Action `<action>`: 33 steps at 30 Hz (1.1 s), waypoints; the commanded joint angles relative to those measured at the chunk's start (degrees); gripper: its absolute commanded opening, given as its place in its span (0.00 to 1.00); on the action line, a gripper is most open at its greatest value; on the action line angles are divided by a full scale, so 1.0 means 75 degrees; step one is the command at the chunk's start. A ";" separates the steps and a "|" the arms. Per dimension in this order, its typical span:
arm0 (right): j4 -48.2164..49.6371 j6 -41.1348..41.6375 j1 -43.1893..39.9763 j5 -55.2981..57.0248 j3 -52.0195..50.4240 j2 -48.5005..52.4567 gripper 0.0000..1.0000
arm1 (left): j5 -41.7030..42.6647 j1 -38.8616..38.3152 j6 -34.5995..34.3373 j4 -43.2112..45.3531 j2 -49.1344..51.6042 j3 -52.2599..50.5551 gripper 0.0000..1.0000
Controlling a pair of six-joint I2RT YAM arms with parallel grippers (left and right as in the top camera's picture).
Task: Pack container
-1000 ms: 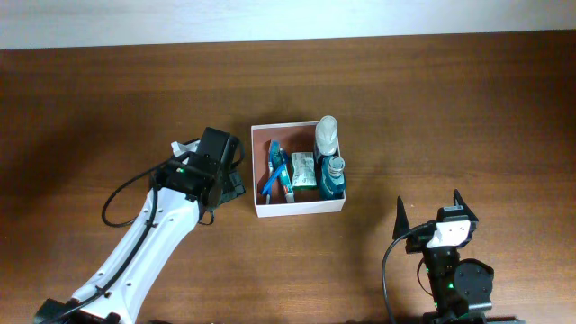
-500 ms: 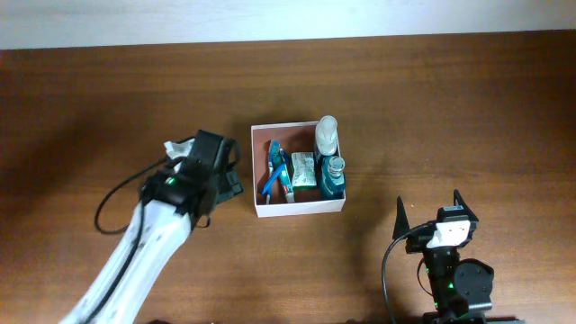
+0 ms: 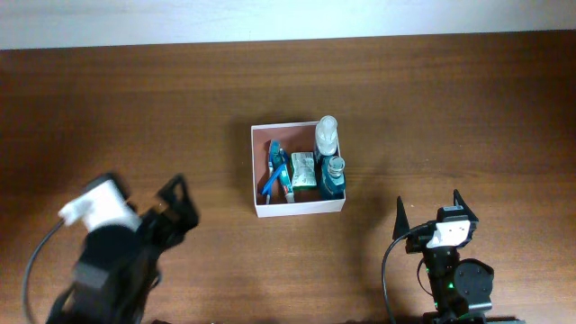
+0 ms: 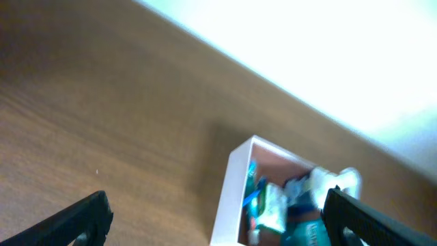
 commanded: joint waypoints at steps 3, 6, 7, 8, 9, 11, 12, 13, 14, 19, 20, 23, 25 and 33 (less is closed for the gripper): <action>-0.0058 0.0009 -0.0015 -0.0044 -0.0035 -0.0085 0.98 | -0.0286 0.0405 0.0017 -0.0460 -0.1716 -0.0009 0.99; -0.0058 0.0009 -0.0015 -0.0044 -0.0035 -0.0085 0.99 | -0.0291 0.0729 0.0017 -0.1058 -0.2503 -0.0009 0.99; -0.0058 0.0009 -0.0015 -0.0044 -0.0035 -0.0085 0.98 | -0.0291 0.0839 0.0017 -0.1265 -0.2684 -0.0009 0.99; -0.0058 0.0006 -0.0015 -0.0044 -0.0035 -0.0085 0.98 | -0.0291 0.0968 0.0017 -0.1515 -0.2873 -0.0009 0.99; -0.0058 0.0009 -0.0015 -0.0044 -0.0035 -0.0085 0.98 | -0.0291 0.1075 0.0017 -0.1751 -0.3019 -0.0009 1.00; -0.0058 0.0009 -0.0015 -0.0044 -0.0035 -0.0085 0.98 | -0.0291 0.1297 0.0015 -0.2276 -0.3311 -0.0009 0.99; -0.0058 0.0009 -0.0015 -0.0044 -0.0035 -0.0085 0.98 | -0.0289 0.1396 0.0015 -0.2559 -0.3448 -0.0009 0.99; -0.0058 0.0009 -0.0015 -0.0044 -0.0035 -0.0085 0.98 | -0.0289 0.1486 0.0017 -0.2821 -0.3576 -0.0012 0.99; -0.0058 0.0009 -0.0015 -0.0047 -0.0035 -0.0085 0.98 | -0.0289 0.1550 0.0015 -0.3031 -0.3684 -0.0017 0.99; -0.0058 0.0009 -0.0015 -0.0044 -0.0035 -0.0085 0.98 | -0.0289 0.1737 0.0015 -0.3538 -0.4132 -0.0195 0.99; -0.0058 0.0009 -0.0015 -0.0044 -0.0035 -0.0085 0.98 | -0.0283 0.1746 0.0015 -0.3535 -0.4246 -0.0274 0.99; -0.0058 0.0009 -0.0015 -0.0044 -0.0035 -0.0085 0.98 | -0.0221 0.1743 0.0012 -0.3532 -0.4572 -0.0522 0.99; -0.0058 0.0009 -0.0015 -0.0044 -0.0035 -0.0085 0.98 | -0.0192 0.1746 0.0012 -0.3474 -0.4771 -0.0734 0.99; -0.0058 0.0009 -0.0015 -0.0044 -0.0035 -0.0085 0.98 | -0.0210 0.1766 0.0012 -0.2602 -0.4867 -0.1609 0.99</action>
